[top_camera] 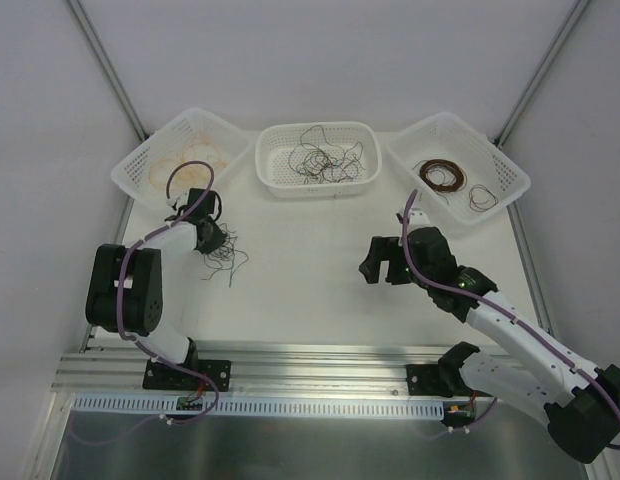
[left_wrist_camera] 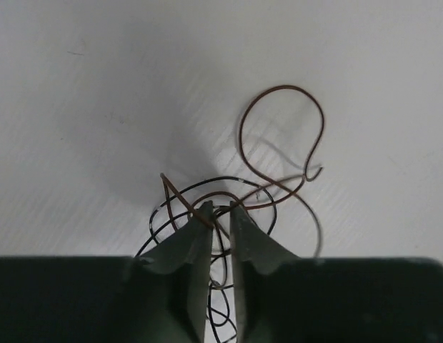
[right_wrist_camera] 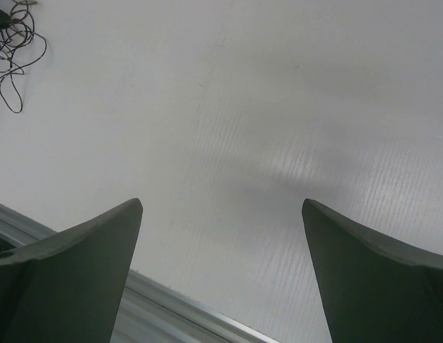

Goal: Untangle the cables

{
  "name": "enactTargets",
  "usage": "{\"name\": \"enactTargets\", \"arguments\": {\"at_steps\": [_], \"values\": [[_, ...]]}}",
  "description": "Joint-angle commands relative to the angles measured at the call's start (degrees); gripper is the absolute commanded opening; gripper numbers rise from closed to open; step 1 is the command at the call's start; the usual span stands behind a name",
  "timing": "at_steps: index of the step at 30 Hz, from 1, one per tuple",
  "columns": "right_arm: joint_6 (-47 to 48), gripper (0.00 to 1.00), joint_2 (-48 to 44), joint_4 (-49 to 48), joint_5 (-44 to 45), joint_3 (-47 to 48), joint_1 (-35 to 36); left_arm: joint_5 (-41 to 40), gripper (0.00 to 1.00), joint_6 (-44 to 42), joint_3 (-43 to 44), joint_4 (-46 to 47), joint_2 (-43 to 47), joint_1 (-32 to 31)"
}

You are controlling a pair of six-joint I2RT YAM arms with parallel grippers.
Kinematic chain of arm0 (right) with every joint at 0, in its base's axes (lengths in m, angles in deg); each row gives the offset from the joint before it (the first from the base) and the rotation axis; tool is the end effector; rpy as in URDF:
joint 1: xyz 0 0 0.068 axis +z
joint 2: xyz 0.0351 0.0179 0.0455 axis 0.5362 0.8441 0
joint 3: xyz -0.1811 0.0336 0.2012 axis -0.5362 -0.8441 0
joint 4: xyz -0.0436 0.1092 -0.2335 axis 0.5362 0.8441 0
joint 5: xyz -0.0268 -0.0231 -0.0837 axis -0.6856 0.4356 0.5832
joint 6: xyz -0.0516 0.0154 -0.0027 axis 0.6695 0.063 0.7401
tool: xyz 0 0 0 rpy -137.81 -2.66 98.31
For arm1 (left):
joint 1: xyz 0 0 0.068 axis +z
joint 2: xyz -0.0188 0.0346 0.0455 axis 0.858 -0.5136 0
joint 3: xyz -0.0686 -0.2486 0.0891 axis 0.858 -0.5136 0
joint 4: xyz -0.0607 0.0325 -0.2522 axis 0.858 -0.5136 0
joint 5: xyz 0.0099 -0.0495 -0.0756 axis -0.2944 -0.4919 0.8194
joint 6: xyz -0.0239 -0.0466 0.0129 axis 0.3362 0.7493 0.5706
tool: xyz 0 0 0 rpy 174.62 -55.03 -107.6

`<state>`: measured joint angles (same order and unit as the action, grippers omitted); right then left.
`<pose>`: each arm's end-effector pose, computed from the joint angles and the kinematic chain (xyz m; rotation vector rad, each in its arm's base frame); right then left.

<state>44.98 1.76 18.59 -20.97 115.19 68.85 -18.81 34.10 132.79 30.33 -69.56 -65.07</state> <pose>0.1634 0.1181 0.2691 -0.4320 2.0942 0.4325 0.3072 -0.0240 0.1760 -0.8418 2.2879 -0.0850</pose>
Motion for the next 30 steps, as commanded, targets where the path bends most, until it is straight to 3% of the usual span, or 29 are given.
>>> {"name": "enactTargets", "arguments": {"at_steps": [1,3,8,15,24,30], "values": [[-0.2,1.00,0.0,-2.2,0.8,0.3,1.5,5.8,0.11,-3.6,2.7,0.9,-1.8,-2.4],[0.2,0.99,-0.1,-2.4,1.5,0.4,2.4,7.7,0.00,-5.9,2.9,1.9,-1.7,-4.6],[1.7,0.99,-0.2,-4.4,-0.5,0.3,2.8,13.0,0.00,-12.0,3.9,3.8,-0.4,-16.6],[3.8,0.99,0.6,-9.7,-6.4,-1.1,2.8,22.5,0.00,-19.3,4.7,4.4,3.2,-28.4],[5.9,0.91,3.0,-18.0,-15.9,-4.2,2.9,28.3,0.00,-24.4,4.7,4.5,8.7,-35.4],[5.5,0.80,6.2,-25.3,-19.1,-4.2,3.2,30.2,0.00,-26.2,5.1,5.2,9.9,-38.4]]}}
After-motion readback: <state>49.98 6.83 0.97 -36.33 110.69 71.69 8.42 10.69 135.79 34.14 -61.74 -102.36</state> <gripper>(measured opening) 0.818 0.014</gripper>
